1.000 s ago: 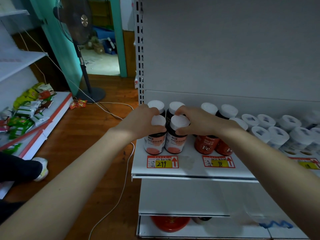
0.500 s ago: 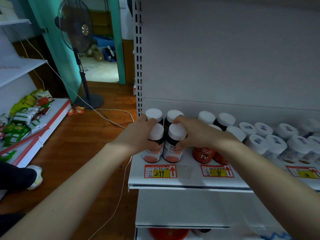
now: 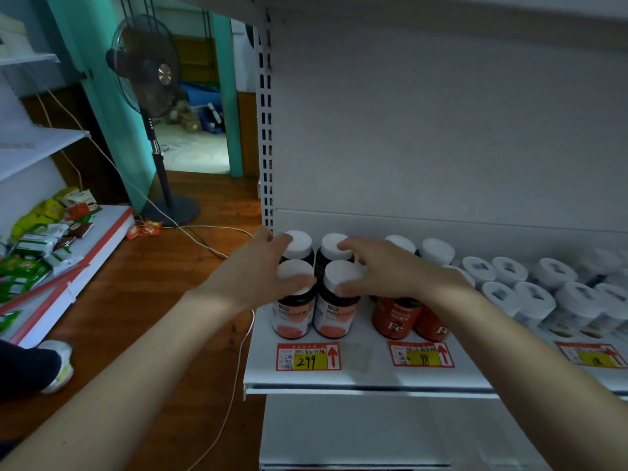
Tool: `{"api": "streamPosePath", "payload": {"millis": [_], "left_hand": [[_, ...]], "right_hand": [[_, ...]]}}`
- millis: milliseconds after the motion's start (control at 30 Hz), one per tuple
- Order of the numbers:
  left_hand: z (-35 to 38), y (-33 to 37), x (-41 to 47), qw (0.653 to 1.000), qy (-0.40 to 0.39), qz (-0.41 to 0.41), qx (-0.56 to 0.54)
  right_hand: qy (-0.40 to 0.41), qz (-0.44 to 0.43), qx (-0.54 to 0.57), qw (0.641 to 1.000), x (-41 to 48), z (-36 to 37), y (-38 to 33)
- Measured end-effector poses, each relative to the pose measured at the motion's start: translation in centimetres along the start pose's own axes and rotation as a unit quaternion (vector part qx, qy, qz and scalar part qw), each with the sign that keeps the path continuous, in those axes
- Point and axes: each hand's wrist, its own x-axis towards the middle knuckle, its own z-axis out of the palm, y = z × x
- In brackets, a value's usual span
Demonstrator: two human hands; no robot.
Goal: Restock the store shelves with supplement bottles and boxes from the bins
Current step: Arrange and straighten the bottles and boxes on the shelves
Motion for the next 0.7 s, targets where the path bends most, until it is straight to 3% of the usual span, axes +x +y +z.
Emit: {"api": "streamPosePath", "payload": {"millis": [133,367,633,700], "left_hand": [[-1.5,-0.4,3.3,0.997,0.068,-0.024,-0.017],[0.9,-0.7,7.2,0.998,-0.047,-0.034,-0.022],[1.8,-1.4,7.8,0.999,-0.034,-0.035,-0.020],[1.7,-1.2,6.9,0.996,-0.005,-0.054,-0.066]], "right_hand": [[0.082,0.025,0.030,0.996,2.2,-2.3,-0.2],[0.023,0.066,0.035,0.997,6.3,-0.5,0.7],[0.044,0.067,0.063,0.995,6.1,0.2,0.9],[0.066,0.081,0.090,0.990,5.5,0.6,0.8]]}}
